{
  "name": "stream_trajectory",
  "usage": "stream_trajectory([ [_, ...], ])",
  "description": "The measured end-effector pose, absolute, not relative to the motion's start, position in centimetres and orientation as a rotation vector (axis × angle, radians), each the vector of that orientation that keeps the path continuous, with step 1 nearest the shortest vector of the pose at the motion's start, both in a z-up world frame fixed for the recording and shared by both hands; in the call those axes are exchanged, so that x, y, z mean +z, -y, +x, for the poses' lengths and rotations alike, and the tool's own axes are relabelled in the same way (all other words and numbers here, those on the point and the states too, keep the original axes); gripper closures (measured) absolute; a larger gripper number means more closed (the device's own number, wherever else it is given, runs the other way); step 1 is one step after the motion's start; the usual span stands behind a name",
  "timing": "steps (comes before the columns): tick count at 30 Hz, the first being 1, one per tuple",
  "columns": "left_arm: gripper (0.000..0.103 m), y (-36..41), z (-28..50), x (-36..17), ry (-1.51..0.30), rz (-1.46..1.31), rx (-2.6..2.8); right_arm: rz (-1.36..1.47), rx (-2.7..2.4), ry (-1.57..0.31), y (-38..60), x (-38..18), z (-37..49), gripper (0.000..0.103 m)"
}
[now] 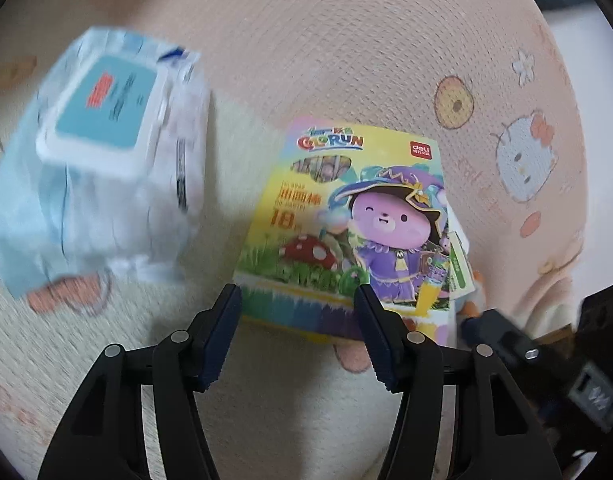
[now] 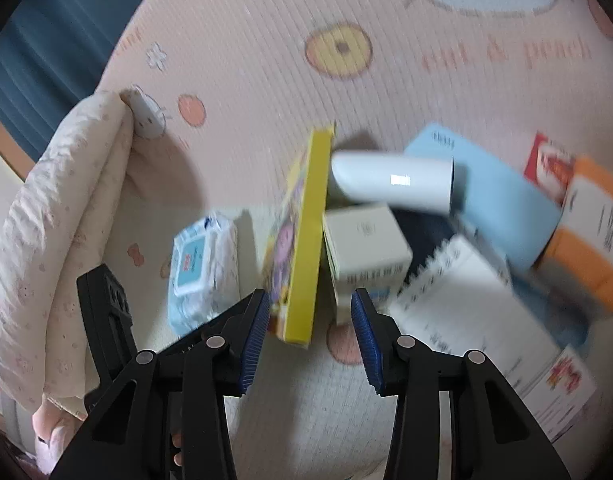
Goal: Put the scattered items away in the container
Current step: 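Approach the yellow COLORUN oil pastel box with both tools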
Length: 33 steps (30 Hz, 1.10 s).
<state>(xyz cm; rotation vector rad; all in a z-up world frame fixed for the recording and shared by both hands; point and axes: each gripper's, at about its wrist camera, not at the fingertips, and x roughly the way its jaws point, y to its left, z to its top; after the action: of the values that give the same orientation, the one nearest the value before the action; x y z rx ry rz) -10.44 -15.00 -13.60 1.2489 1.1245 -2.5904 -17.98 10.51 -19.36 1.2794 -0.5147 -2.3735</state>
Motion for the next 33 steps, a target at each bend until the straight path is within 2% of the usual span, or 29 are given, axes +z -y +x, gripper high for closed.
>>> stream_trajectory([
  [5,0.041,14.7,-10.2,-14.2,-1.100,1.236,-2.629,1.303,-2.358,0.542,-9.6,-20.7,-18.8,0.062],
  [12,0.038,14.8,-9.0,-15.5,-1.269,1.126,-2.491,1.339,-2.307,0.567,-8.8,-22.5,-20.7,0.063],
  [15,0.037,15.3,-8.6,-17.1,-1.438,1.073,-2.393,1.360,-2.276,0.574,-8.6,-23.4,-20.6,0.067],
  [17,0.036,15.7,-8.6,-17.1,-1.478,1.020,-2.378,1.334,-2.260,0.592,-8.7,-23.6,-20.5,0.074],
  [19,0.036,16.1,-9.3,-17.2,-1.481,1.017,-2.393,1.304,-2.244,0.599,-8.6,-23.7,-20.6,0.081],
  [25,0.036,16.5,-11.7,-17.4,-1.392,1.034,-2.518,1.295,-2.238,0.605,-8.6,-23.9,-20.5,0.081],
  [28,0.043,16.4,-11.4,-17.9,-1.399,1.024,-2.509,1.289,-2.245,0.599,-8.6,-23.8,-20.3,0.081],
  [33,0.056,16.2,-10.4,-19.5,-1.588,1.026,-2.469,1.278,-2.304,0.536,-9.1,-22.8,-19.1,0.081],
])
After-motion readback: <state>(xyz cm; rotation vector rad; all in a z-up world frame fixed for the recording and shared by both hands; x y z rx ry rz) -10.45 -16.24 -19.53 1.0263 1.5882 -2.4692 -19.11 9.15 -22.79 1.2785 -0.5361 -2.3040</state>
